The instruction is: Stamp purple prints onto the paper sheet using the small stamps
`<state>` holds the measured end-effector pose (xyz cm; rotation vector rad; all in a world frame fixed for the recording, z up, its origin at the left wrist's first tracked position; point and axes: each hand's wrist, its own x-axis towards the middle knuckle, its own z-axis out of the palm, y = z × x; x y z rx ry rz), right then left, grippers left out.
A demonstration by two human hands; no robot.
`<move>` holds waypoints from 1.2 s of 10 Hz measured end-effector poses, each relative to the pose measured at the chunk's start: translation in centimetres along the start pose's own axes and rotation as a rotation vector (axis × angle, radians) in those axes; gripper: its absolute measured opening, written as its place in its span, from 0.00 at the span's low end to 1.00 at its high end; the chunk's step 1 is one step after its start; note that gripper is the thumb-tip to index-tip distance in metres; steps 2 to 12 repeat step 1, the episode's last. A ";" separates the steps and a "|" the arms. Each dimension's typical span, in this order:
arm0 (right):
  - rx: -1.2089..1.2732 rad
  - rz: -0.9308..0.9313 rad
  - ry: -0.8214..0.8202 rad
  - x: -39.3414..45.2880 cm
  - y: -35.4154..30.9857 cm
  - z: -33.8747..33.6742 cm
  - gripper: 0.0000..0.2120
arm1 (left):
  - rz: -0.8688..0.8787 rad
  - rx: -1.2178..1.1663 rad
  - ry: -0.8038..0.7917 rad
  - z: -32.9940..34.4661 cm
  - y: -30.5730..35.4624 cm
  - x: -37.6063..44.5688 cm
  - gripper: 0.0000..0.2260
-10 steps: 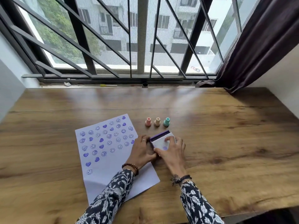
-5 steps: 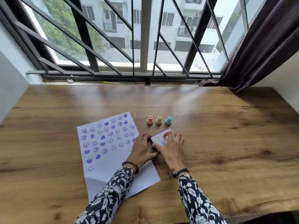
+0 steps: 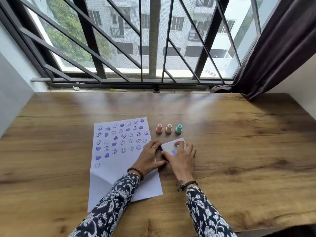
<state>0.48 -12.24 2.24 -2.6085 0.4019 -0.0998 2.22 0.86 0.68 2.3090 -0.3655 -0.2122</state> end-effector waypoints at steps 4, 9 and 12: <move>0.005 -0.010 0.048 -0.2 0.3 0.0 0.29 | 0.015 -0.032 0.005 0.3 0.0 0.1 0.31; 0.005 -0.010 0.048 -0.2 0.3 0.0 0.29 | 0.015 -0.032 0.005 0.3 0.0 0.1 0.31; 0.005 -0.010 0.048 -0.2 0.3 0.0 0.29 | 0.015 -0.032 0.005 0.3 0.0 0.1 0.31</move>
